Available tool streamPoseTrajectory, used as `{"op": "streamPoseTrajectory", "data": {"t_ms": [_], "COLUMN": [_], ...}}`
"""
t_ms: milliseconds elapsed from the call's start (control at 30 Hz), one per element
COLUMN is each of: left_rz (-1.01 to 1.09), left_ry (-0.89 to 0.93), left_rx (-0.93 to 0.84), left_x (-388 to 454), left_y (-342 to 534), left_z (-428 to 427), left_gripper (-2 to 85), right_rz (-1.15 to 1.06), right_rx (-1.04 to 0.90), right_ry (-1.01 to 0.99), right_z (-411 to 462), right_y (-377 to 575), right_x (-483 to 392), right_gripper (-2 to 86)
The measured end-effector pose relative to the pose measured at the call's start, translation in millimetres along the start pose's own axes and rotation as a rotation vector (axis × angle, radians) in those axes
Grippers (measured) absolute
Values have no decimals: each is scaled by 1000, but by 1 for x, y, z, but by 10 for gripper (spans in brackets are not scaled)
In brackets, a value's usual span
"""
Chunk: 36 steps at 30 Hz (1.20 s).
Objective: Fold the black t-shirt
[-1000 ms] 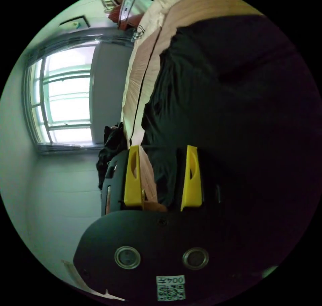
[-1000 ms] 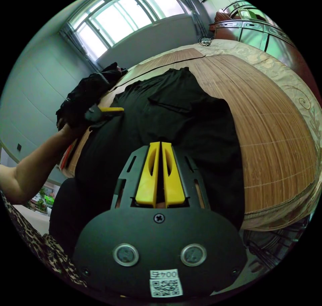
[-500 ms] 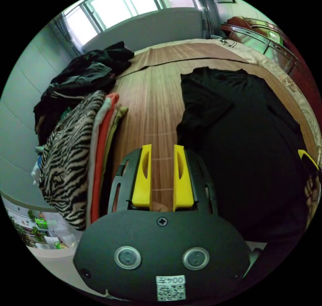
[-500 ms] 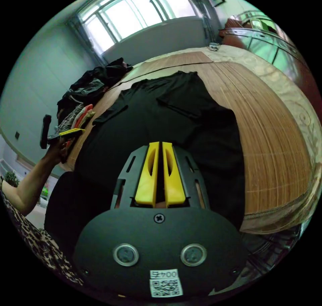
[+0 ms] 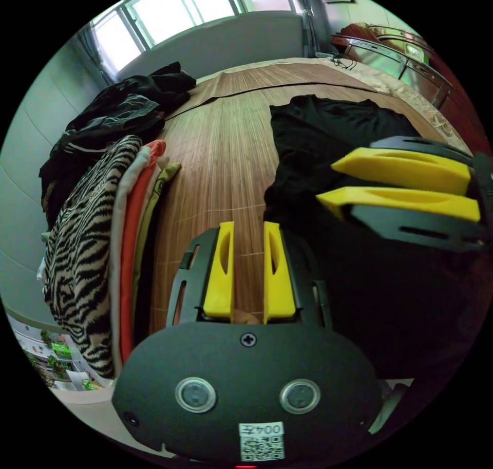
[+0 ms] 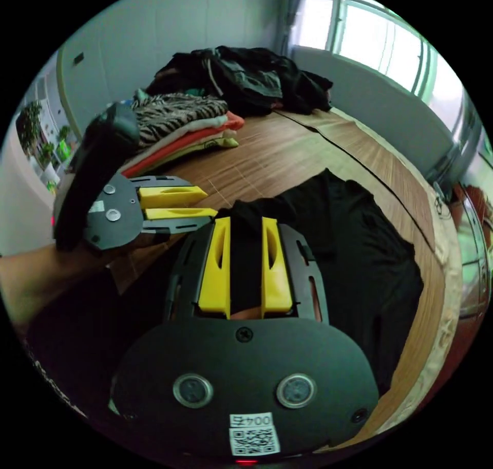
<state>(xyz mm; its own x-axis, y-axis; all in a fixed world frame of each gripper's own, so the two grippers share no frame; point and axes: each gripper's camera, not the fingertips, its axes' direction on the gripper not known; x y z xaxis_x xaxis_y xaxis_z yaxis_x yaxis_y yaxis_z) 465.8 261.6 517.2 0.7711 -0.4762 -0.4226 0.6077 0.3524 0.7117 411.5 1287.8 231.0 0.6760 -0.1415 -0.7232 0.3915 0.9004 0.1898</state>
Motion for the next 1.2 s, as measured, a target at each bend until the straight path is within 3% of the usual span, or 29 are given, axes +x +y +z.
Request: {"op": "streamPoseTrajectory", "data": {"t_ms": [167,267,500,700,867,1000,1200], "left_rz": [-53,-66,-144,-201,-189,-201,16], "left_ry": [37,70,35,65,181,333,265], "left_rx": [-11,-11,-29,-47,-33,-25,-29], "left_x": [-31,-47,-79,-105,-114,-109,-59], "left_y": [7,12,23,35,58,86,90], "left_z": [0,-1,-9,-23,-45,-71,-94], "left_gripper": [89,87,34,26,20,16,4], "right_rz": [-73,-67,-34,203,477,586,657], "right_rx": [-105,-66,-74,-42,-321,-463,-534], "right_ry": [129,77,74,-21,17,8,-15], "right_z": [34,23,14,-41,-78,-100,-106], "right_y": [-33,-28,-24,0,77,133,172], "right_x": [-18,-15,-3,44,93,109,119], "right_gripper": [30,26,86,122,6,-5,-8]}}
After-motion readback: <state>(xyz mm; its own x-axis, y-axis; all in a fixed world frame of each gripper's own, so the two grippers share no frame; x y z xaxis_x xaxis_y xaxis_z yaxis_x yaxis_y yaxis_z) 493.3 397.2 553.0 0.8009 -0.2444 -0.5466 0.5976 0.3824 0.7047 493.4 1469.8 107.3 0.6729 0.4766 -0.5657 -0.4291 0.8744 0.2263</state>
